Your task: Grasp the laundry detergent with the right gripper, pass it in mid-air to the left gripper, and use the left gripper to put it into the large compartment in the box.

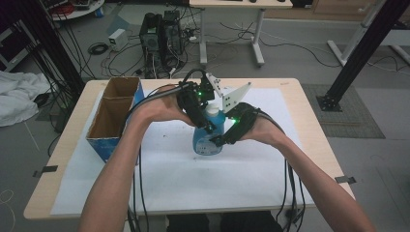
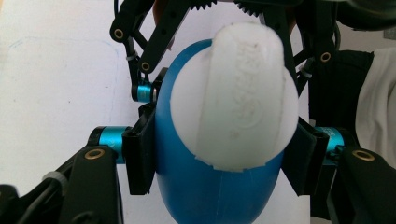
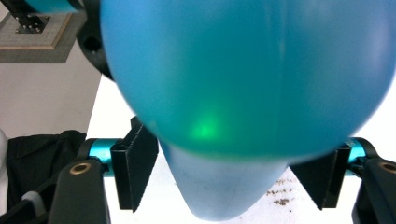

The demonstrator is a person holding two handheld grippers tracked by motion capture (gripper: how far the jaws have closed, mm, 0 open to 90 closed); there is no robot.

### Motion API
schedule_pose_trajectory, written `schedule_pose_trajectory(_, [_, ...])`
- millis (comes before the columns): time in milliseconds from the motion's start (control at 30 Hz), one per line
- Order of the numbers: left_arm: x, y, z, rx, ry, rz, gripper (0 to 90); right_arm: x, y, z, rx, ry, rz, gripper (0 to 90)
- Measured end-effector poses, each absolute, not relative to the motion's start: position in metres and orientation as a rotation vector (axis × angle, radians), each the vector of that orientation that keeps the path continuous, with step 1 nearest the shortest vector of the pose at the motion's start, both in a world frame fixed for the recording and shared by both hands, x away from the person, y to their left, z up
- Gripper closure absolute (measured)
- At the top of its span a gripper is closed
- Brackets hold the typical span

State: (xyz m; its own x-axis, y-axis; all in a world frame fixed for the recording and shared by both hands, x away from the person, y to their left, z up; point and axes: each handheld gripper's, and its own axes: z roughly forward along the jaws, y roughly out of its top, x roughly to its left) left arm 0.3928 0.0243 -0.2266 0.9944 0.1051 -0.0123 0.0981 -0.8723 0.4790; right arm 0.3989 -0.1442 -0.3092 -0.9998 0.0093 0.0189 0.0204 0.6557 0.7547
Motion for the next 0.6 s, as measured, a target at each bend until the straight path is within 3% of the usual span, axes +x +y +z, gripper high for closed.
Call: schedule_pose_trajectory(600, [0.3936, 0.0296, -0.227, 2.661, 0.154, 0.009, 38.1, 0.4004, -0.1464, -0.3082, -0.003, -2.845, -1.302, 22.4])
